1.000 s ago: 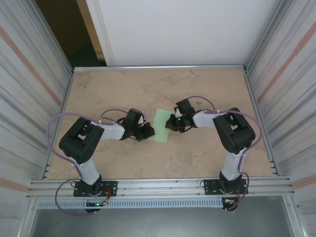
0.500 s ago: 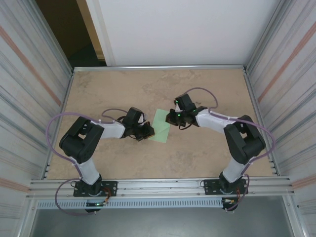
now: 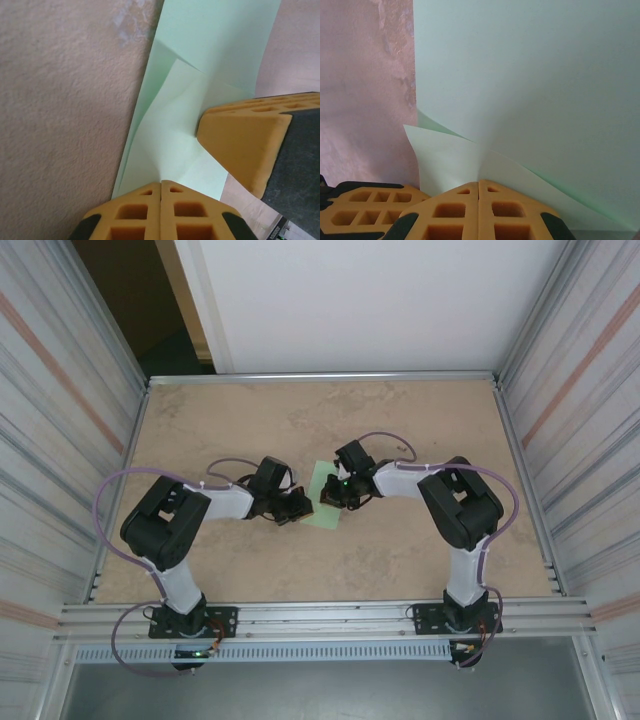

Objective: Fold a paper plane with a square sheet of paper (pick it up from the middle)
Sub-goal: Fold the triangle a second time at the center of the table.

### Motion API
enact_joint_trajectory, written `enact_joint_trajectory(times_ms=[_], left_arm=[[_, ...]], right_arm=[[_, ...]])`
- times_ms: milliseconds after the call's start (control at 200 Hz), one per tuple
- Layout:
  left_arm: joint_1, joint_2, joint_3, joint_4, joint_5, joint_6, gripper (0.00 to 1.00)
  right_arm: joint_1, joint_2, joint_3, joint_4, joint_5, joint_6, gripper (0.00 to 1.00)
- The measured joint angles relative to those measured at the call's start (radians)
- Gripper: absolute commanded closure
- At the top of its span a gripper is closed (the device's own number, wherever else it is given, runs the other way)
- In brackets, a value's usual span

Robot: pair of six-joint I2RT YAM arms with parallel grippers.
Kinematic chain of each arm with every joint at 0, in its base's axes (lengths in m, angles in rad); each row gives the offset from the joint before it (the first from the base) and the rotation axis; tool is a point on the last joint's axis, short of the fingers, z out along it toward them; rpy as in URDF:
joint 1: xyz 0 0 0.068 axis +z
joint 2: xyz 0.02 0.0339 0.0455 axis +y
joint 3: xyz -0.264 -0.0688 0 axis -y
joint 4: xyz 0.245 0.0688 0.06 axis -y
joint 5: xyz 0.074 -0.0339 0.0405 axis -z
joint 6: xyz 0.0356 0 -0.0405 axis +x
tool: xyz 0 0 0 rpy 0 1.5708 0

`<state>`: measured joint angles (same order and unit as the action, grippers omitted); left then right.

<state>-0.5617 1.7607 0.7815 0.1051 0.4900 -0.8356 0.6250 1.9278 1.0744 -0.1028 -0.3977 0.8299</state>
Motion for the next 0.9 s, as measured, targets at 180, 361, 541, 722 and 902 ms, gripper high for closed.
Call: enact_joint_trajectory(times_ms=[180,361,541,722,902], left_arm=[[0.006,-0.005,-0.006,-0.012,0.014,0.078,1.0],[0.04,-0.06,-0.069,-0.032,0.027,0.134,1.0],[0.063,-0.132,-0.109,-0.123,0.034,0.171,1.0],[0.082,-0.219,-0.092,-0.232,0.033,0.166,0.98],[0.082,-0.227,-0.008,-0.188,0.044,0.131,0.93]], right_arm=[[-0.02,0.01,-0.002,0.008,-0.046,-0.002,1.0],[-0.037,0.018,-0.004,0.016,-0.087,-0.028,1.0],[-0.058,0.024,-0.002,0.016,-0.119,-0.08,1.0],[-0.083,0.017,0.03,-0.045,-0.096,-0.129,0.95],[-0.068,-0.079,0.026,-0.085,-0.055,-0.117,0.68]])
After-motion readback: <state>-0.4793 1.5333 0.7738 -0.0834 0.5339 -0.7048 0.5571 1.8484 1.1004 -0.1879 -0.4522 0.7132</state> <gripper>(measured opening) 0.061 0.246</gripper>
